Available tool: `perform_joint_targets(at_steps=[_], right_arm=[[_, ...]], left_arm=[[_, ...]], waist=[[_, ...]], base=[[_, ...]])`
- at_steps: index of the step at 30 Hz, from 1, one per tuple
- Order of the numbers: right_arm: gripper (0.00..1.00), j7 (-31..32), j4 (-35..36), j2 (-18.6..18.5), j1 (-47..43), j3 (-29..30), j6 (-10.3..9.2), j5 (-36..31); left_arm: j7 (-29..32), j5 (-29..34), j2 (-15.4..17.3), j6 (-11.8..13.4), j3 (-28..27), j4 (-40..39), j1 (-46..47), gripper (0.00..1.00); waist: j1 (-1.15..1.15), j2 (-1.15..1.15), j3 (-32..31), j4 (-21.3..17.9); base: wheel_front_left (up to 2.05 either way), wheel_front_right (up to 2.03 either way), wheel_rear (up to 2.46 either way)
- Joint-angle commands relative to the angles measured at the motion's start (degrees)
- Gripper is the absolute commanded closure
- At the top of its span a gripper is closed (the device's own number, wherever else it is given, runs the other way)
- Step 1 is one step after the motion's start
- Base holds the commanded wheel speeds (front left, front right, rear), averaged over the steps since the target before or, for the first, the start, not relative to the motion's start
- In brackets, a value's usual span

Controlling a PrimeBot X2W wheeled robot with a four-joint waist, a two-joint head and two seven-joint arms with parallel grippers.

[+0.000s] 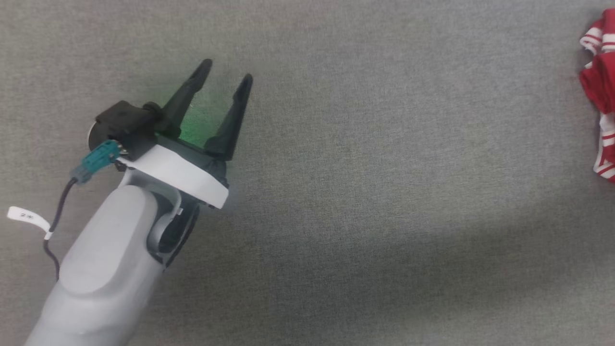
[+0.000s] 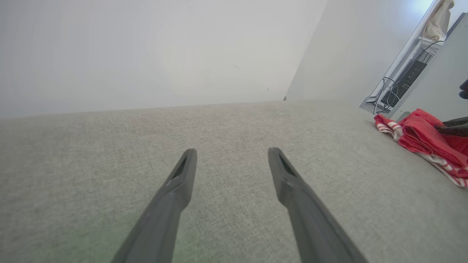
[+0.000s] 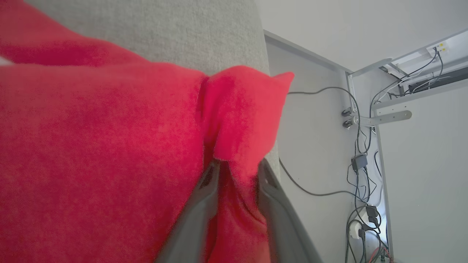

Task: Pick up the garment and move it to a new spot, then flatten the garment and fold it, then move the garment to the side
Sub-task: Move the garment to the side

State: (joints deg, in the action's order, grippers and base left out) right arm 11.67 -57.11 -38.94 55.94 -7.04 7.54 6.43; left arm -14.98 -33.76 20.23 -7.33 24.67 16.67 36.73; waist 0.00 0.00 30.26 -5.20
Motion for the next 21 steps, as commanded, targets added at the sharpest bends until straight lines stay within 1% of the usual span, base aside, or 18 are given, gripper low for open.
perform_joint_targets(at_steps=[1, 4, 8, 13, 16, 21], right_arm=[[0.00, -0.3, -0.7, 0.9, 0.9, 0.2, -0.10, -0.2], [0.00, -0.9, -2.1, 1.0, 1.7, 0.9, -0.10, -0.2], [0.00, -3.1, -3.4, 2.2, 1.3, 1.9, -0.10, 0.7], [0.00, -7.4, -3.6, 3.8, -0.7, 2.2, -0.10, 2.0], [0.00, -10.1, -3.6, 5.5, -2.5, 2.0, -0.10, 3.2], [0.00, -15.5, -2.5, 7.8, -7.0, 1.4, -0.10, 5.6]], left_arm=[[-0.3, -0.3, 0.3, -0.1, -0.8, 0.2, -0.5, 0.00], [-0.3, -0.5, 0.2, -0.1, -1.8, 0.4, -1.9, 0.00], [-0.3, -1.5, 0.3, -0.1, -3.0, 0.5, -3.8, 0.00], [-0.3, -1.4, 0.3, -0.1, -5.0, 0.9, -6.9, 0.00], [-0.3, -1.3, 0.1, -0.1, -6.6, 1.0, -9.5, 0.00], [-0.3, -1.1, -0.5, -0.1, -9.6, 1.1, -13.6, 0.00]], waist=[[0.00, 0.00, -1.0, 0.1], [0.00, 0.00, -2.9, 0.1], [0.00, 0.00, -5.9, 0.4], [0.00, 0.00, -10.3, 1.3], [0.00, 0.00, -13.2, 2.0], [0.00, 0.00, -18.0, 3.9]], base=[[0.00, 0.00, 0.00], [0.00, 0.00, 0.00], [0.00, 0.00, 0.00], [0.00, 0.00, 0.00], [0.00, 0.00, 0.00], [0.00, 0.00, 0.00]])
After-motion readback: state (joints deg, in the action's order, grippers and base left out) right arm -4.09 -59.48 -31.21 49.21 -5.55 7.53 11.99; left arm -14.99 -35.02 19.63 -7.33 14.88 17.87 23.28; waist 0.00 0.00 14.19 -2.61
